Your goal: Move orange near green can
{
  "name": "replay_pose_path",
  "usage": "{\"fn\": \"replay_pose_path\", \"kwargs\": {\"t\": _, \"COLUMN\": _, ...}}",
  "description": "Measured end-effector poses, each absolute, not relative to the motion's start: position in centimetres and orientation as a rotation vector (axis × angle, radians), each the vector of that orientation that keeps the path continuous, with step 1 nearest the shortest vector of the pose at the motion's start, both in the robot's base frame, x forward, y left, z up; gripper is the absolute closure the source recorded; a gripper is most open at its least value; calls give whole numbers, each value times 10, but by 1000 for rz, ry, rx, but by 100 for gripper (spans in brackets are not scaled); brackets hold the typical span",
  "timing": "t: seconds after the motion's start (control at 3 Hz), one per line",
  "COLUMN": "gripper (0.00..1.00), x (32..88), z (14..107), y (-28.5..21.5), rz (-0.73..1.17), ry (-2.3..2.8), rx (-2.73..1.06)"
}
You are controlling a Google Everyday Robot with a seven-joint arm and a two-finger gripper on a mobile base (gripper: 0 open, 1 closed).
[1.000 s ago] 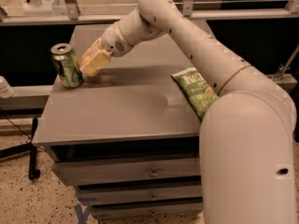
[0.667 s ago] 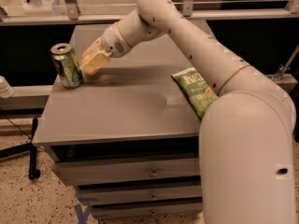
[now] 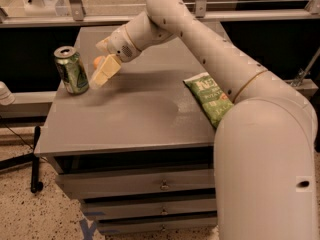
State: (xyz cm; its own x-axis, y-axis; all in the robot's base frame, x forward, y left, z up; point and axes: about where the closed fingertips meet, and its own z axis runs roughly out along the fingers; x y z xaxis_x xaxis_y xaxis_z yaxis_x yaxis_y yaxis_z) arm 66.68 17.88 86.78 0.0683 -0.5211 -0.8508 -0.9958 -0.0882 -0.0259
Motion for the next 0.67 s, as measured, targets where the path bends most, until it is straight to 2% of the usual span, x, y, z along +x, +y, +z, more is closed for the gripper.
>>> {"fn": "replay_pose_path", "kwargs": {"t": 0.67, "gripper": 0, "x": 670, "z": 871, "y": 162, "rz": 906, "ry": 1540, "rx": -1632}}
